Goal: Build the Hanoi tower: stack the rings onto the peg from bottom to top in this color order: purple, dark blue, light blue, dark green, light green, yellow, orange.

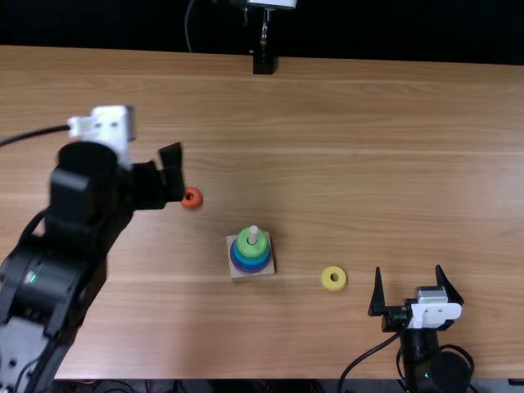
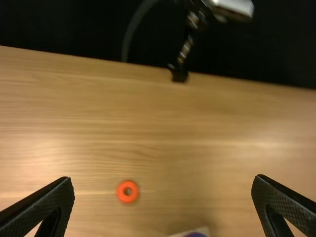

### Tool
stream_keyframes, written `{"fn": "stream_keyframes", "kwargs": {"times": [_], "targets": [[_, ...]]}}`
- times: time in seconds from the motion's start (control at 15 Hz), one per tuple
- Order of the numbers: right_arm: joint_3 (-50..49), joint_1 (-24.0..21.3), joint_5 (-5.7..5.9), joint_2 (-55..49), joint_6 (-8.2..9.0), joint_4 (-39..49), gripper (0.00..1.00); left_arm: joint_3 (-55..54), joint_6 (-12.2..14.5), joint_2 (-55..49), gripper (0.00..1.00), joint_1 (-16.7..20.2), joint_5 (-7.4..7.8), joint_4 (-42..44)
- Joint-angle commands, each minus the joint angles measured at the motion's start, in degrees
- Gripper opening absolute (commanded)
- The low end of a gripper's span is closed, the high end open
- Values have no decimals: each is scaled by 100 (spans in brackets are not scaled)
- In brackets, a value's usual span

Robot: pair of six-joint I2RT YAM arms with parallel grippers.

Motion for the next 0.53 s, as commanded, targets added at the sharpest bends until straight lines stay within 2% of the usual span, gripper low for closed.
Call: {"fn": "stream_keyframes", "kwargs": {"times": [0.0, 0.13, 0.2, 0.27, 0.33, 0.47], "targets": [[-77, -90, 148, -73, 47, -91, 100, -882, 1, -608, 100, 474, -39, 340], [-77, -90, 148, -73, 47, -101, 100, -2376, 12, -1786, 100, 844, 24, 1067], [-77, -90, 148, -73, 47, -101, 100, -3141, 75, -2436, 100, 896, 24, 1436], [-77, -90, 148, -73, 47, -101, 100, -4055, 297, -3051, 100, 923, 24, 1995], [-77, -90, 148, -73, 47, -91, 100, -4820, 676, -3543, 100, 940, 3, 2576], [-77, -90, 148, -73, 47, -101, 100, -6314, 1847, -4686, 100, 923, -18, 3767]]}}
